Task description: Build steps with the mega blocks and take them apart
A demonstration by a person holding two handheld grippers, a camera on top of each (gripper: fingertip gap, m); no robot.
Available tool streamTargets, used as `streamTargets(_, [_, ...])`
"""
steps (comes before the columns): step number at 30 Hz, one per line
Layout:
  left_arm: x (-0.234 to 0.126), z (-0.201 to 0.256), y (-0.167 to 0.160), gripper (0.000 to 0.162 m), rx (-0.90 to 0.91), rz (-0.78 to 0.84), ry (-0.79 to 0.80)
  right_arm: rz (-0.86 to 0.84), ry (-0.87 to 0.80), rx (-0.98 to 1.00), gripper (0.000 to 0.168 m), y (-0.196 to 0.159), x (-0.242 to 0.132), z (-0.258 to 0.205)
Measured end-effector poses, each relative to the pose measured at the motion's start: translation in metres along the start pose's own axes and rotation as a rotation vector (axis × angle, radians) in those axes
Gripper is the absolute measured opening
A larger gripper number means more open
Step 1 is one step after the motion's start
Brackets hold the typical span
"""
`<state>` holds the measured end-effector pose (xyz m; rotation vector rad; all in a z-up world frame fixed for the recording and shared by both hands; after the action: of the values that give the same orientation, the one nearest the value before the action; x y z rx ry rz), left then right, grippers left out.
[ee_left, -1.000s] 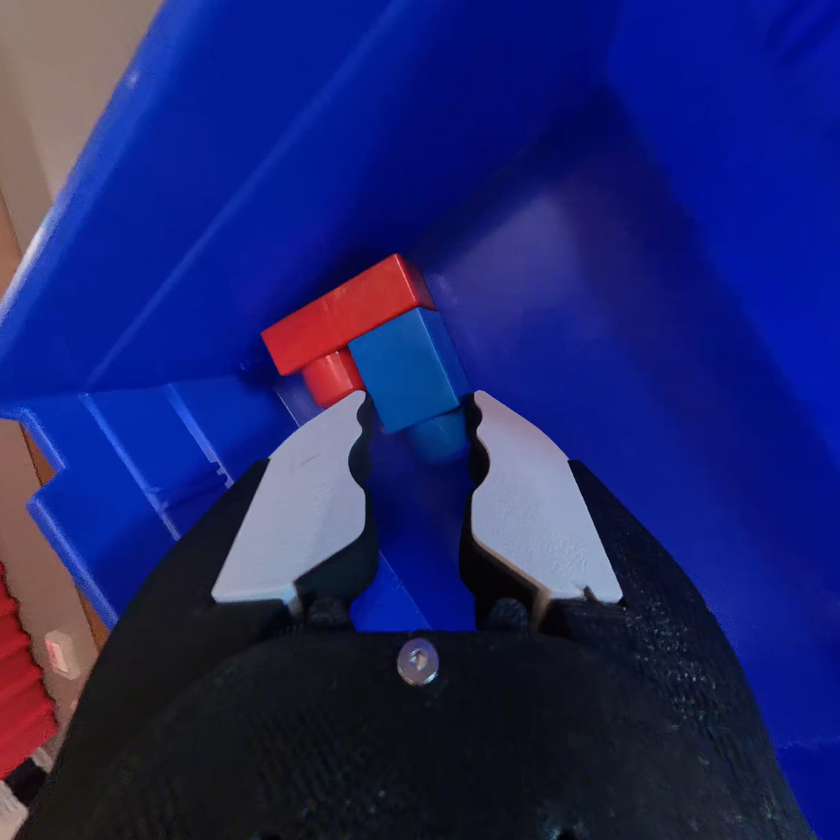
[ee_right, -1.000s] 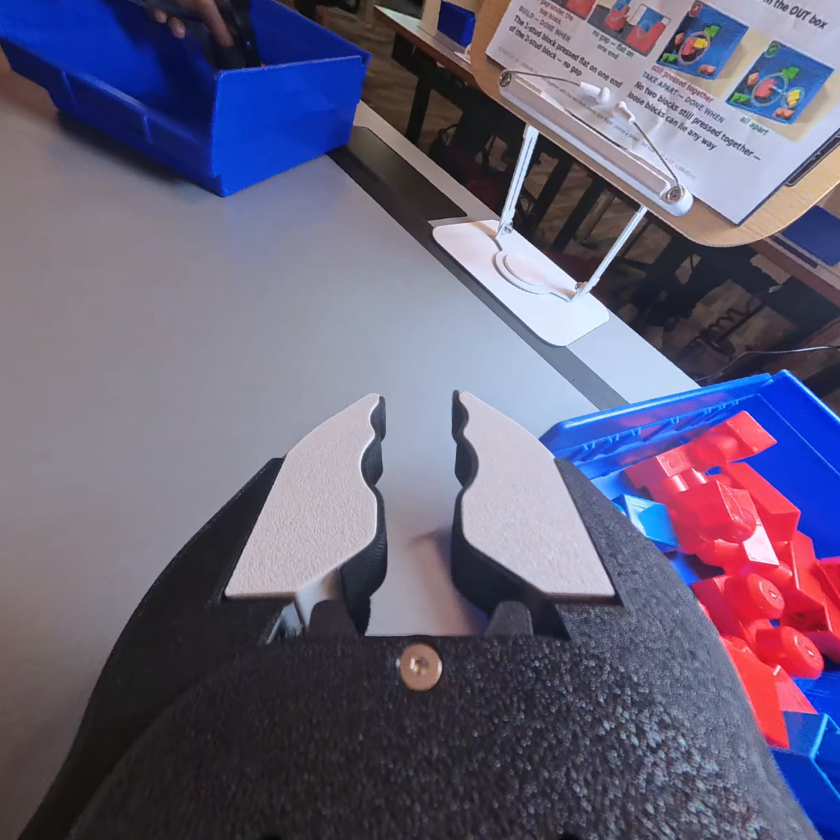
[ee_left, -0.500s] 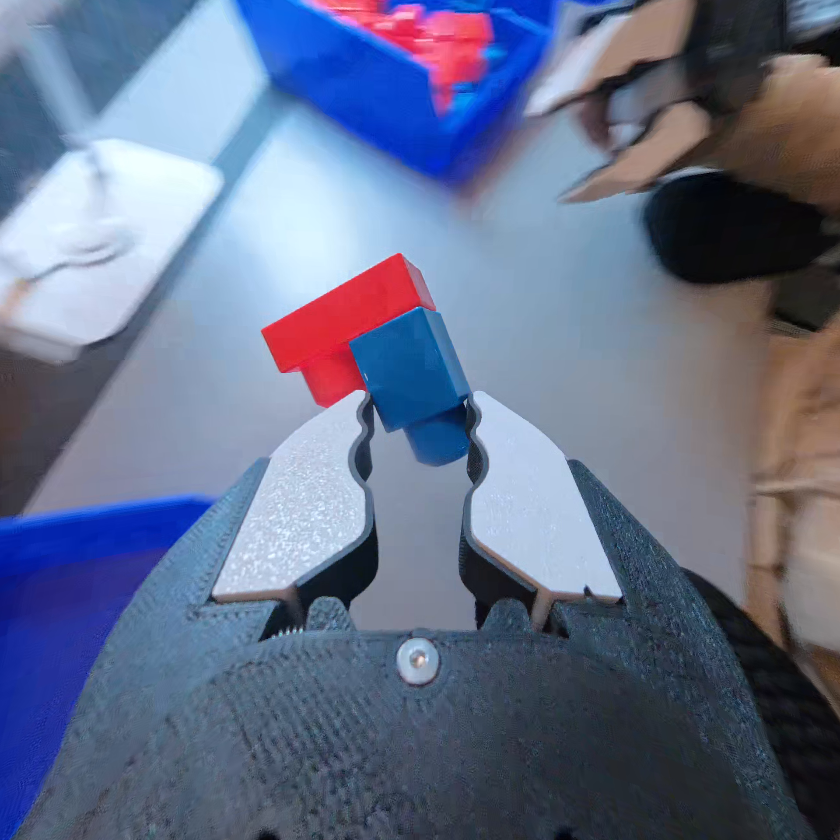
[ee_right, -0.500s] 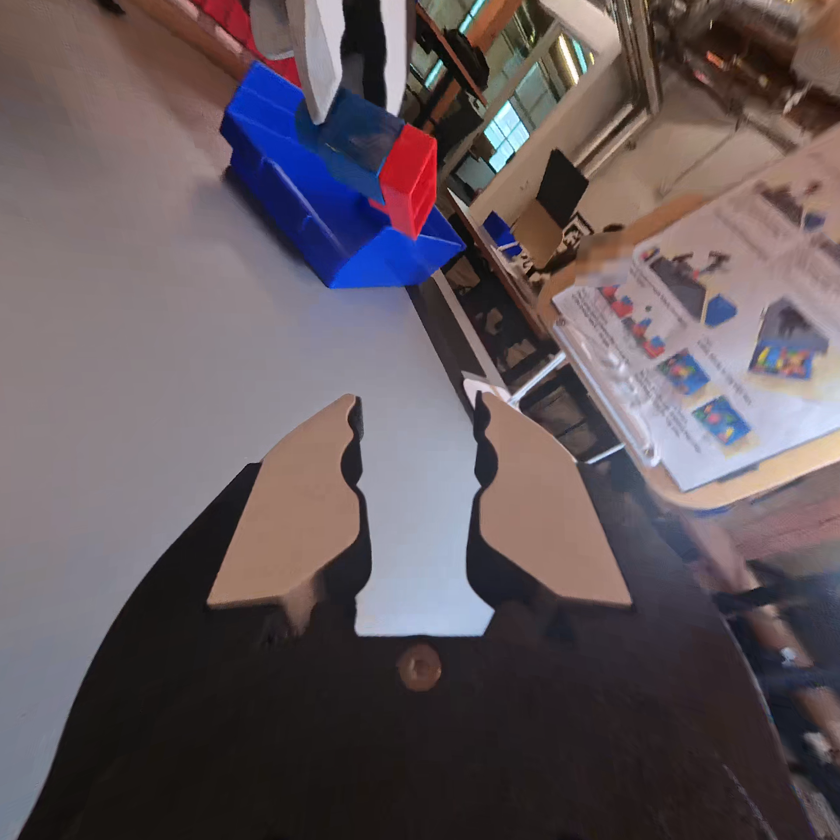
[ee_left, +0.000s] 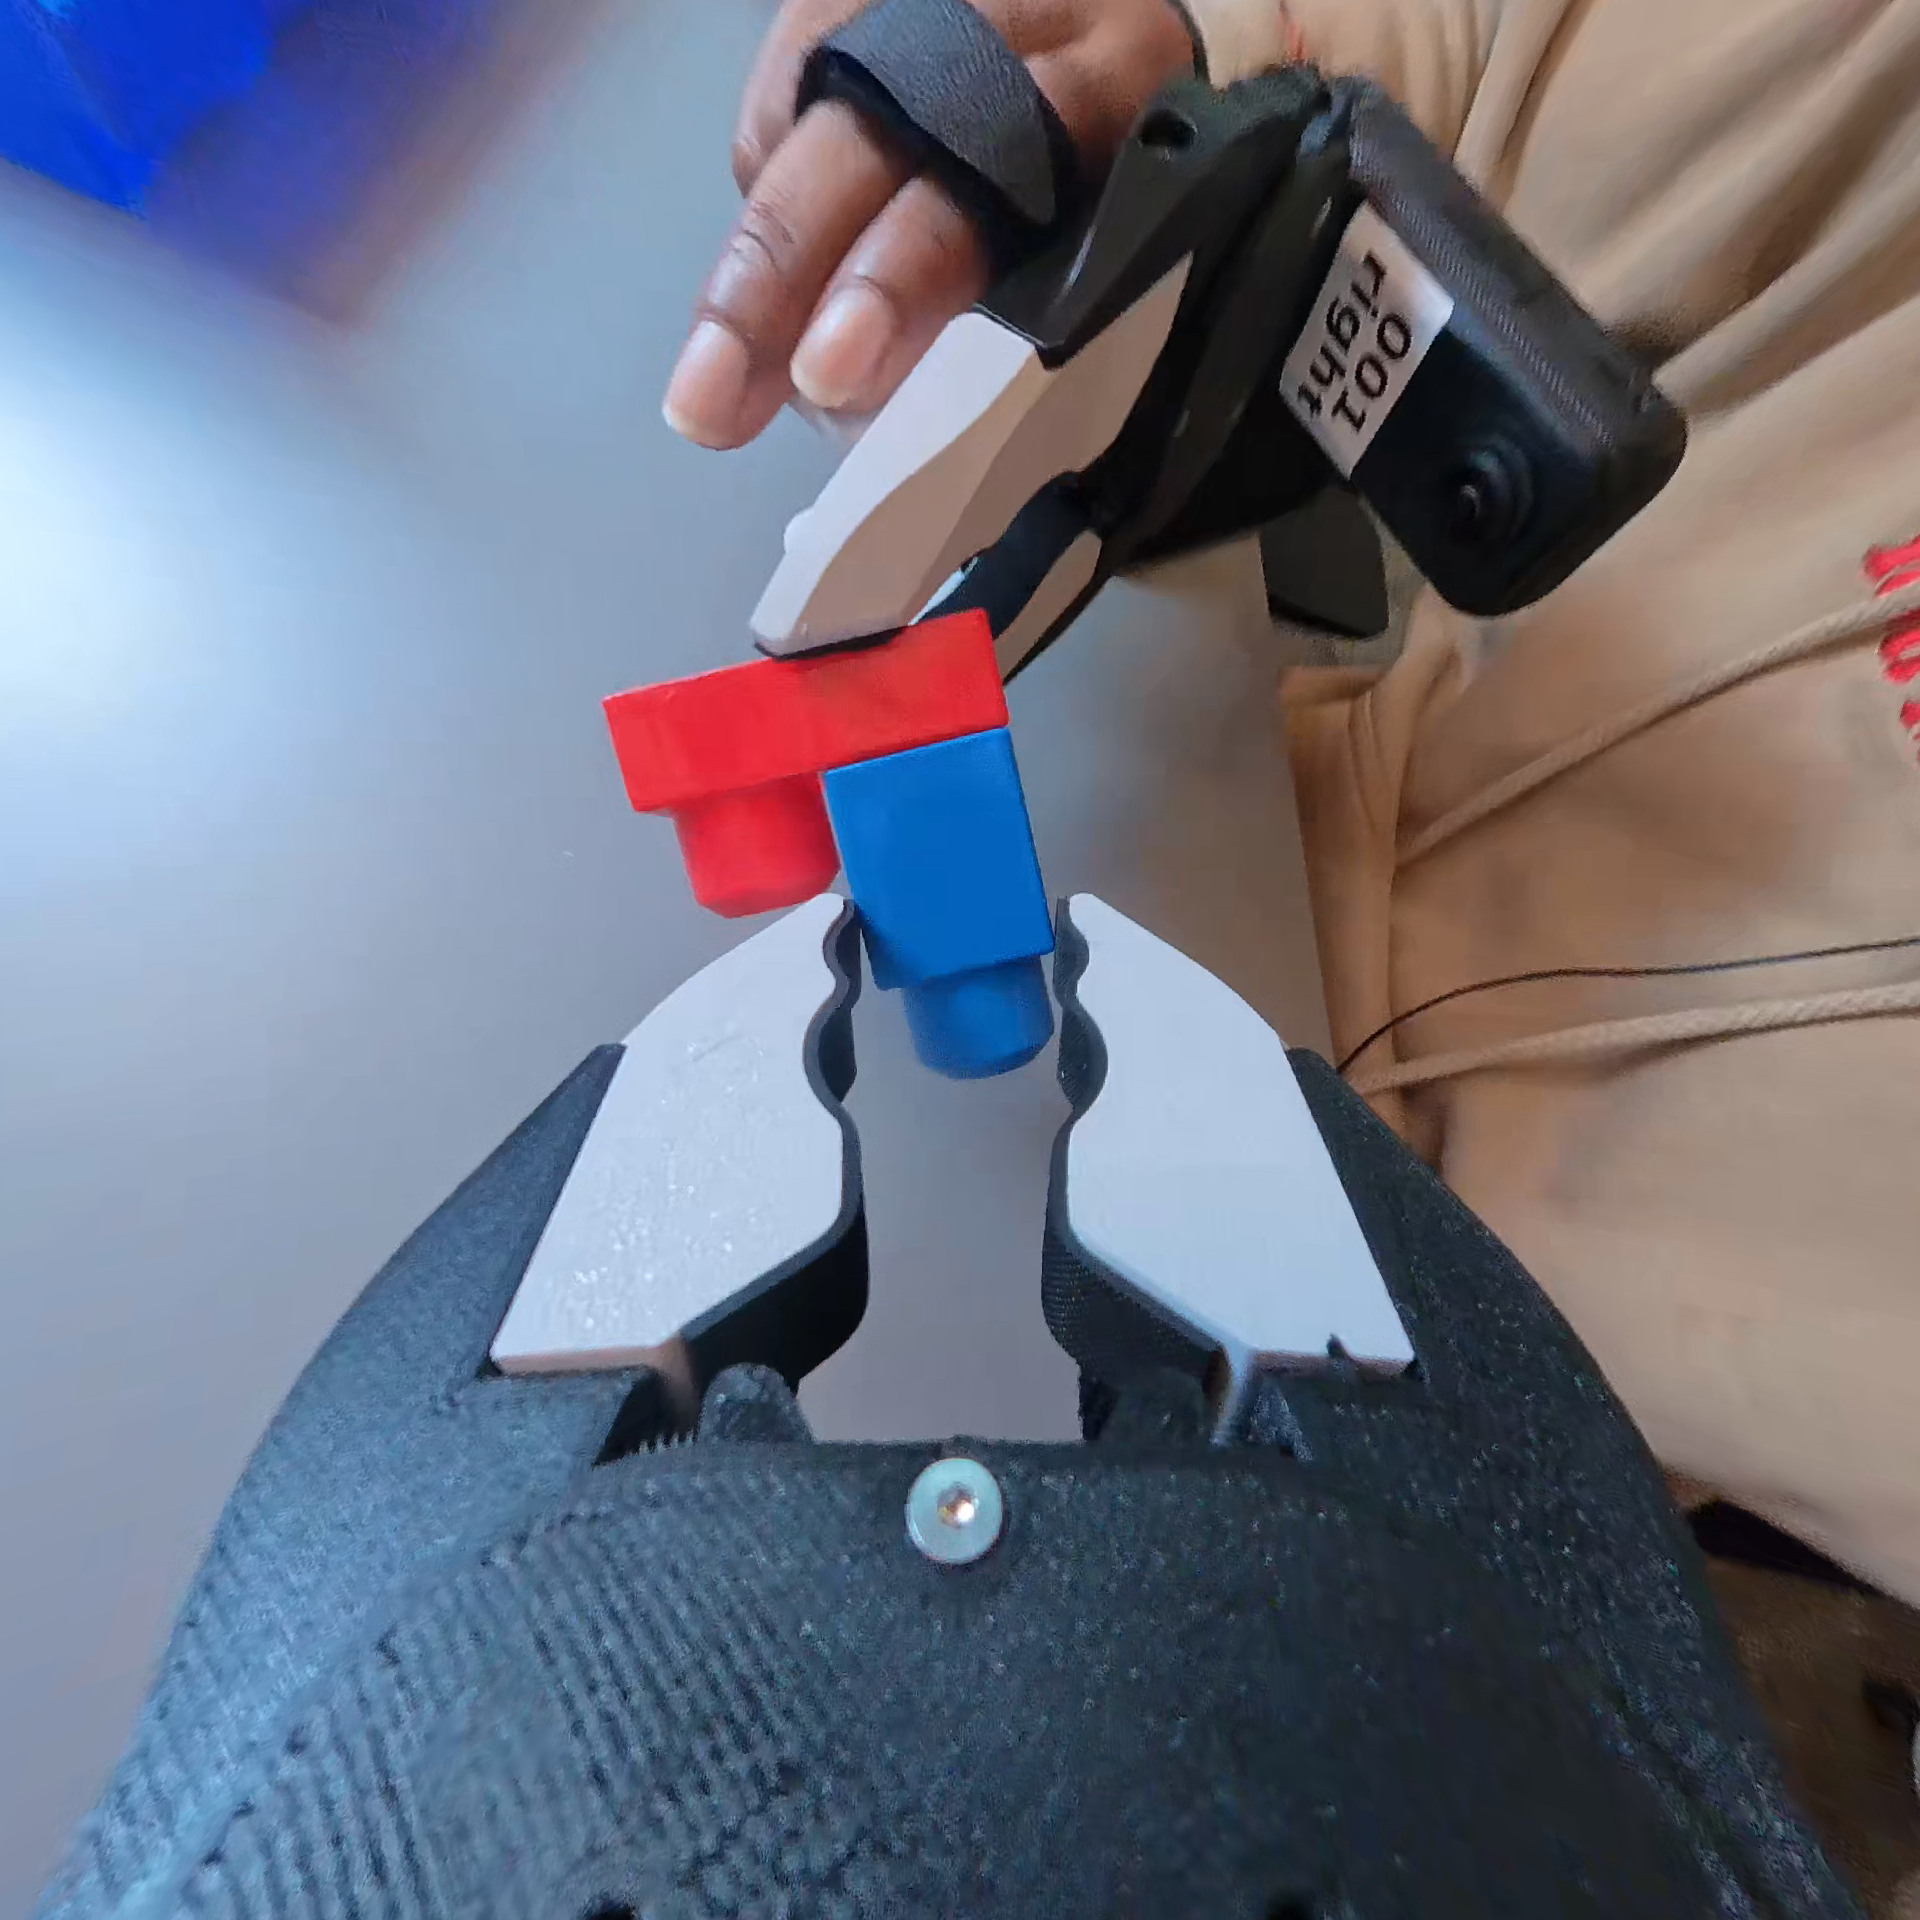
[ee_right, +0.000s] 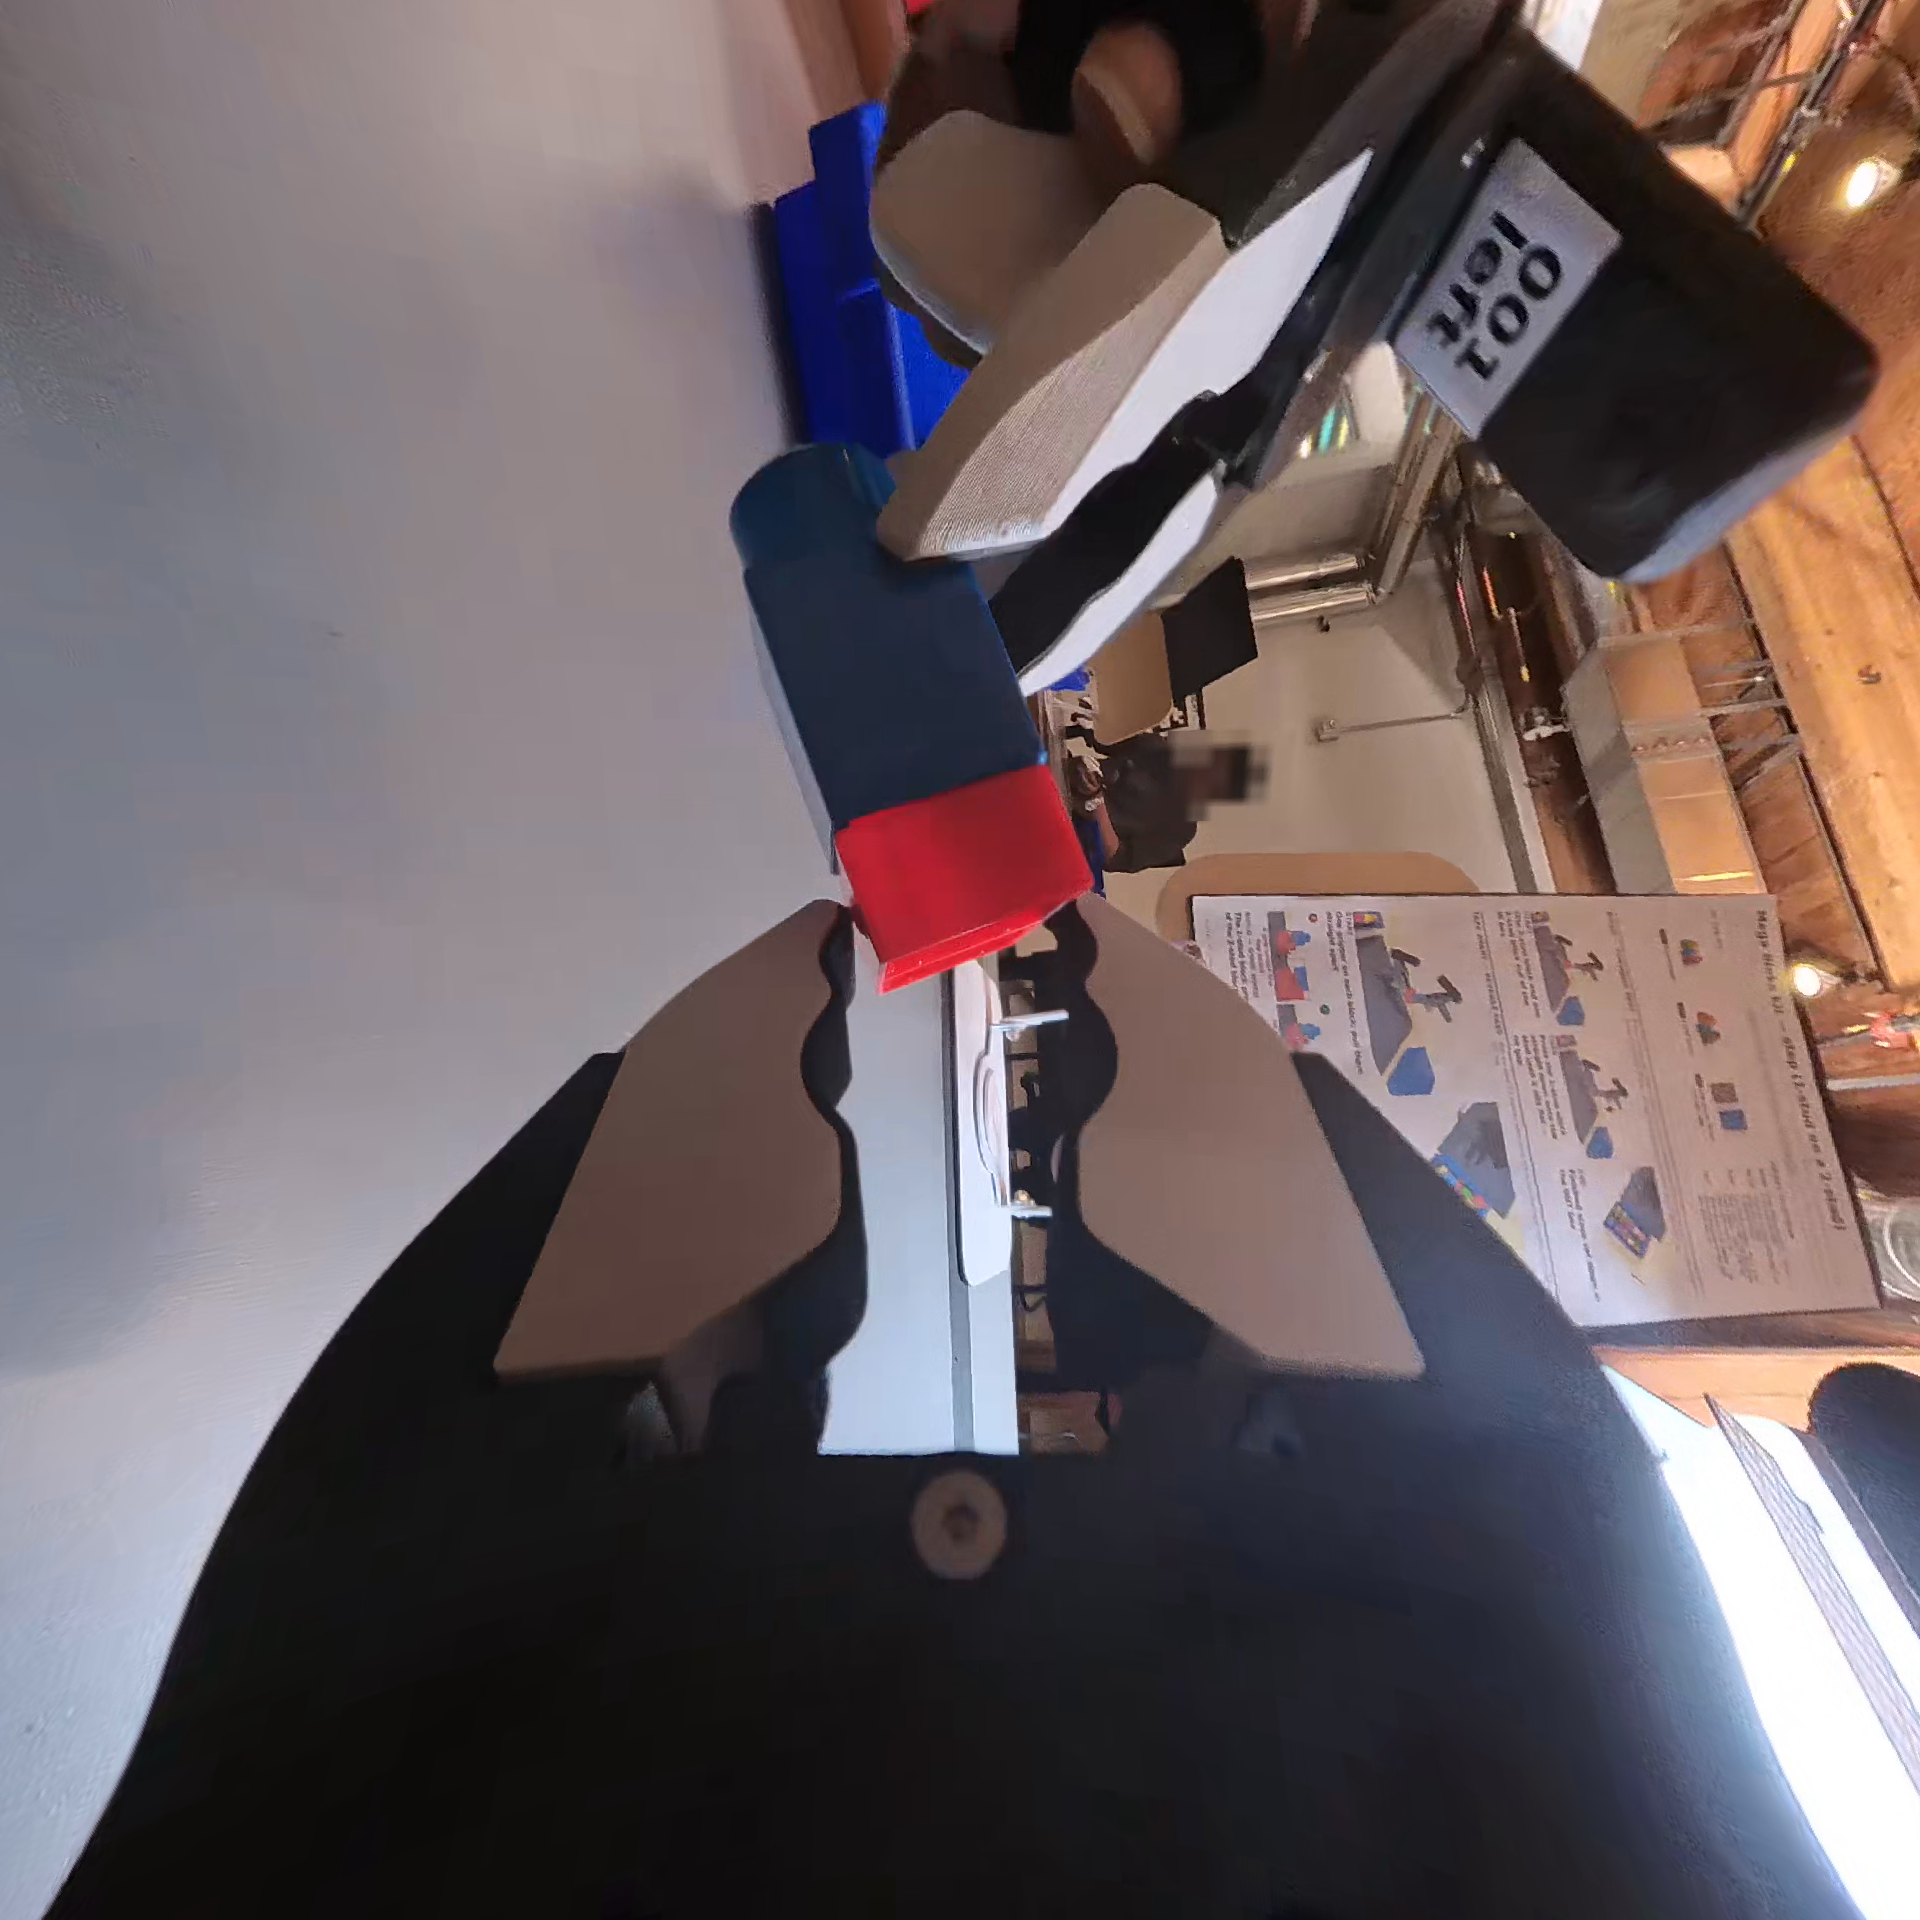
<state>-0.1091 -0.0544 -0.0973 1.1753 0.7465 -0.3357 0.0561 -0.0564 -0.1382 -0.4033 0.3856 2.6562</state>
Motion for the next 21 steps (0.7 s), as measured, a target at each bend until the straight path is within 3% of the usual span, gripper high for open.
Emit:
streamTargets(7, [0.008, -0.005, -0.014, 0.057, -0.104, 0.192, 0.052, -0.032, -0.033, 0.068, 0.037, -0.005, 0.004, 0.003])
streamTargets(10, [0.019, -0.007, -0.016, 0.037, -0.126, 0.219, 0.102, -0.069, -0.037, 0.069, 0.037, -0.006, 0.007, 0.001])
streamTargets(15, [0.023, -0.012, -0.019, 0.037, -0.15, 0.173, 0.113, -0.102, -0.009, 0.061, 0.038, -0.008, 0.012, -0.003])
streamTargets(19, [0.027, -0.018, -0.024, 0.037, -0.224, 0.127, 0.123, -0.118, 0.002, 0.009, 0.048, -0.005, 0.016, -0.008])
streamTargets(21, [0.031, -0.018, -0.025, 0.037, -0.255, 0.11, 0.11, -0.133, 0.019, -0.022, 0.041, -0.001, 0.021, -0.014])
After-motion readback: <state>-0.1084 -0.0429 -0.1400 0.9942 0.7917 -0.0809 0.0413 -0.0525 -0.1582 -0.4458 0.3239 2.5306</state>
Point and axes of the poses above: each gripper's, where its closed fingertips meet, x out along the fingers, y out of its top, z = x × y across the jaws, the point moved 9 cm from there along -x, back along the fingers, and after that the axes turned 12 degrees about y, right-handed, at the moved point
